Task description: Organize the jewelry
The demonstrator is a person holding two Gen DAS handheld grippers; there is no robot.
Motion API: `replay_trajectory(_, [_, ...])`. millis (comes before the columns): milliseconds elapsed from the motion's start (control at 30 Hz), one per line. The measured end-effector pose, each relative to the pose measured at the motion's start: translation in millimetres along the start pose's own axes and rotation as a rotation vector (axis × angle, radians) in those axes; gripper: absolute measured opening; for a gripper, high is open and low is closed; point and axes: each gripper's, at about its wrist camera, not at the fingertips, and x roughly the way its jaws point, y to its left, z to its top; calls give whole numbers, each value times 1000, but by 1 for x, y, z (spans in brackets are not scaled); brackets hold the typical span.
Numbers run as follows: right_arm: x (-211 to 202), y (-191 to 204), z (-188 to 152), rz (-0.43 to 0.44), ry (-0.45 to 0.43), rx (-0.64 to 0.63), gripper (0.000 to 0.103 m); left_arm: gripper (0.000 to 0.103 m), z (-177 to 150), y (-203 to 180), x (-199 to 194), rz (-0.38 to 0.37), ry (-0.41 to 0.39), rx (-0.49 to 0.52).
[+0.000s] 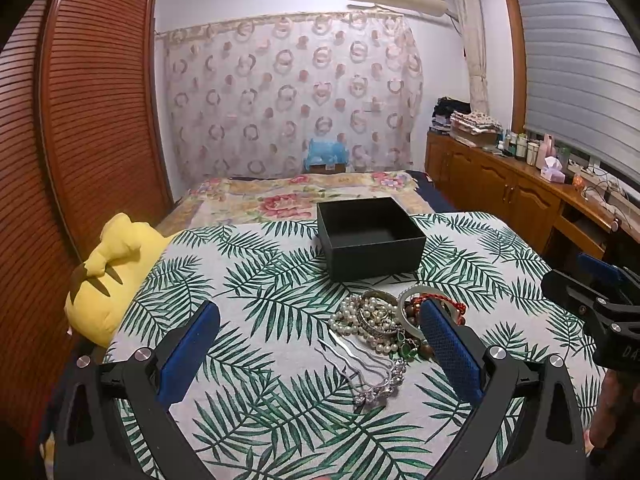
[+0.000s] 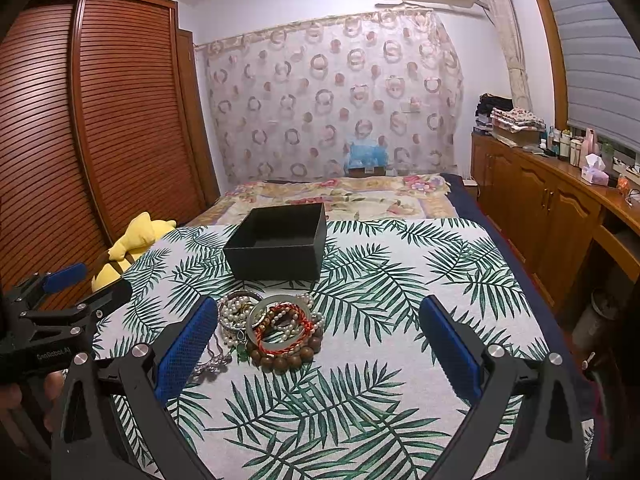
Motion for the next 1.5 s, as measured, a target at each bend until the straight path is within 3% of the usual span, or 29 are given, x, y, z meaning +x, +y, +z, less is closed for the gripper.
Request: replay_trajectory(1500, [4, -8, -5, 23, -10, -3, 101, 97, -6, -2, 10, -20, 17, -6])
